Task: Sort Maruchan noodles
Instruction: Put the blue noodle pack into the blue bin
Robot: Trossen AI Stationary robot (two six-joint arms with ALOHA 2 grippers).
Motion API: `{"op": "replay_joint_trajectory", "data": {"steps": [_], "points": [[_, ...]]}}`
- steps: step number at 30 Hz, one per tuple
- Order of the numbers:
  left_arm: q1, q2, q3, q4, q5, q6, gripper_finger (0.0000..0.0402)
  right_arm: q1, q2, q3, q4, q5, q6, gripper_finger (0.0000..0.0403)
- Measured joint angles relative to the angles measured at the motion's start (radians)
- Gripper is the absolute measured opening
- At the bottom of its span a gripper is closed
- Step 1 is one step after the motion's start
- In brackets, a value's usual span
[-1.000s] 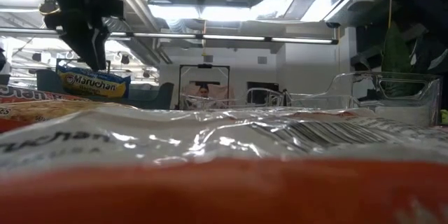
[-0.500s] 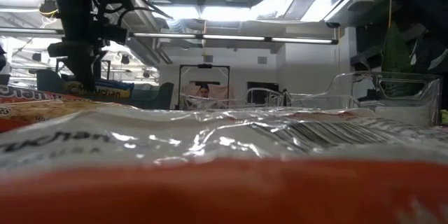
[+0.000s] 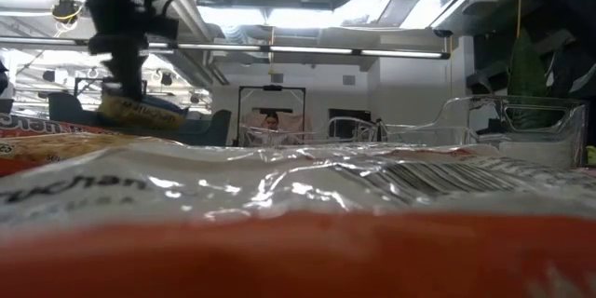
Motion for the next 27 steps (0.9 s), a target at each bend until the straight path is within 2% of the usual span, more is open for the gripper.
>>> {"op": "replay_joint_trajectory", "data": {"steps": [7,13,19,21,27], "points": [[0.063,-0.001,0.111,0.014,-0.025,-0.11,0.0001,0.0,-0.054,0.0,-0.001,0.007,-0.004,0.0152],[0.172,-0.04,0.118,0.131,-0.046,-0.239,0.0001,0.001,-0.088,0.0,-0.016,-0.004,-0.005,0.0152],[0.246,-0.092,0.118,0.181,-0.157,-0.42,0.0,0.001,-0.098,0.0,-0.031,-0.021,-0.011,0.0152],[0.25,-0.111,0.1,0.21,-0.189,-0.47,0.0,0.001,-0.098,0.0,-0.034,-0.029,-0.011,0.0152],[0.235,-0.176,-0.042,0.409,-0.171,-0.655,0.0,0.002,-0.098,0.0,-0.064,-0.038,-0.034,0.0152]]}}
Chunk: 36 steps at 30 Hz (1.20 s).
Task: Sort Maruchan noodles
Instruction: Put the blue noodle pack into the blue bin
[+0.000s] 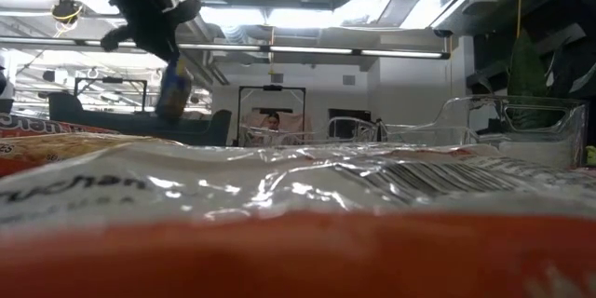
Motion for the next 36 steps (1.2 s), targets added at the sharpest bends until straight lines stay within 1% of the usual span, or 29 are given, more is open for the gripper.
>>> {"op": "replay_joint_trajectory", "data": {"steps": [4,6,9,11,15,19,26,29,32,36], "points": [[-0.021,-0.035,-0.112,0.1,0.0,-0.063,0.0,0.0,0.0,0.001,0.001,-0.015,-0.004,0.0152],[-0.035,-0.055,-0.169,0.134,-0.017,-0.11,0.0,0.0,0.0,0.001,0.001,-0.024,-0.004,0.0152],[-0.055,-0.078,-0.251,0.132,-0.049,-0.199,0.0,0.0,0.0,0.001,-0.007,-0.033,-0.004,0.0152],[-0.066,-0.1,-0.295,0.134,-0.054,-0.267,0.0,0.0,0.0,0.001,-0.019,-0.035,-0.005,0.0152],[-0.099,-0.144,-0.344,0.138,-0.057,-0.389,0.0,0.0,0.0,0.001,-0.022,-0.059,-0.007,0.0152],[-0.12,-0.176,-0.325,0.081,-0.055,-0.403,0.0,0.0,0.0,0.001,-0.049,-0.077,-0.036,0.0152],[-0.128,-0.211,-0.236,-0.193,-0.074,-0.41,0.0,0.0,0.0,0.001,-0.167,-0.074,-0.112,0.0152],[-0.127,-0.218,-0.219,-0.281,-0.054,-0.44,0.0,0.0,0.0,0.001,-0.262,-0.034,-0.181,0.0152],[-0.128,-0.218,-0.218,-0.34,-0.004,-0.45,0.0,0.0,0.0,0.001,-0.366,0.019,-0.26,0.0152],[-0.127,-0.209,-0.218,-0.421,0.048,-0.443,0.0001,0.011,0.001,0.001,-0.466,0.06,-0.343,0.0152]]}}
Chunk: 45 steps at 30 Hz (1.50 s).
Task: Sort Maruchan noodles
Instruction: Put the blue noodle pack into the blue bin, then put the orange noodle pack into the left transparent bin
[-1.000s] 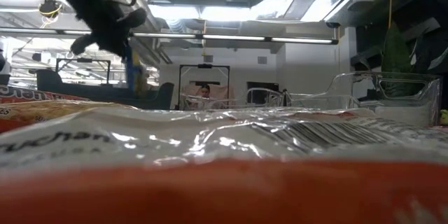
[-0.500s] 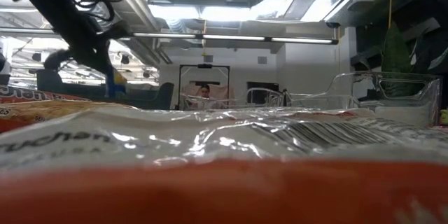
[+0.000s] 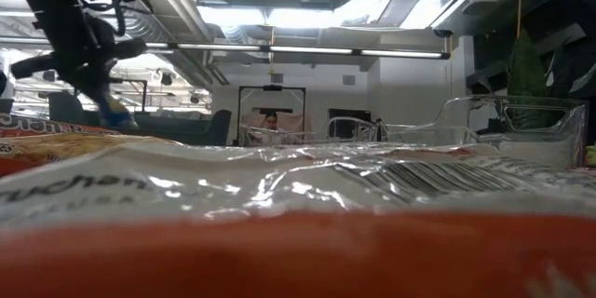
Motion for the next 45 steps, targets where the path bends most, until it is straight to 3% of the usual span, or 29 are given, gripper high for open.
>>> {"op": "replay_joint_trajectory", "data": {"steps": [9,15,24,28,32,36,38,45], "points": [[0.0,-0.009,0.0,-0.114,0.094,0.064,0.0056,0.058,0.002,0.0,-0.105,0.123,-0.124,0.0152],[0.0,-0.021,0.023,-0.17,0.102,0.043,0.0058,0.081,0.002,0.0,-0.141,0.202,-0.159,0.0152],[0.0,-0.012,0.237,-0.179,0.09,0.085,0.0053,0.078,0.002,0.0,-0.155,0.207,-0.157,0.0152],[-0.001,-0.014,0.34,-0.067,0.103,0.241,0.0053,0.071,-0.012,-0.002,-0.222,0.164,-0.156,0.0152],[-0.022,-0.014,0.378,0.118,0.287,0.464,0.0054,0.059,-0.078,-0.001,-0.326,0.108,-0.16,0.0152],[-0.084,-0.011,0.373,0.136,0.55,0.508,0.0057,0.073,-0.142,0.0,-0.469,0.132,-0.233,0.0152],[-0.141,-0.007,0.354,0.133,0.627,0.514,0.0056,0.098,-0.164,0.0,-0.541,0.185,-0.283,0.0152],[-0.419,0.057,0.246,0.127,0.525,0.32,0.0037,0.196,-0.17,-0.002,-0.696,0.358,-0.339,0.0152]]}}
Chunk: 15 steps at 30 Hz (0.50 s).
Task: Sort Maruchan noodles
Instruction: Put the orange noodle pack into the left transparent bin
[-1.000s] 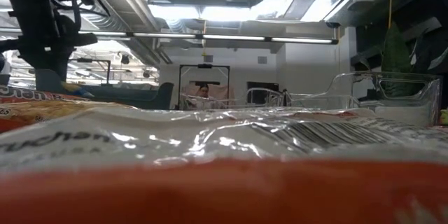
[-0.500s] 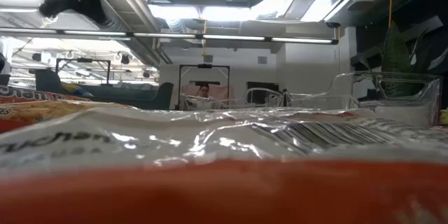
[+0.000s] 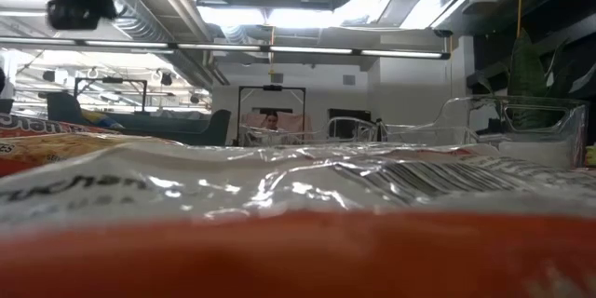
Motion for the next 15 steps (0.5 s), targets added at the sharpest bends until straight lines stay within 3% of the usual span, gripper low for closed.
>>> {"op": "replay_joint_trajectory", "data": {"steps": [10,15], "points": [[-0.387,0.285,-0.06,-0.133,-0.026,-0.424,0.0002,0.054,0.016,0.0,0.017,0.053,-0.003,0.0152],[-0.537,0.393,-0.06,-0.142,0.042,-0.647,0.0001,0.054,0.015,0.0,0.023,0.055,-0.008,0.0152]]}}
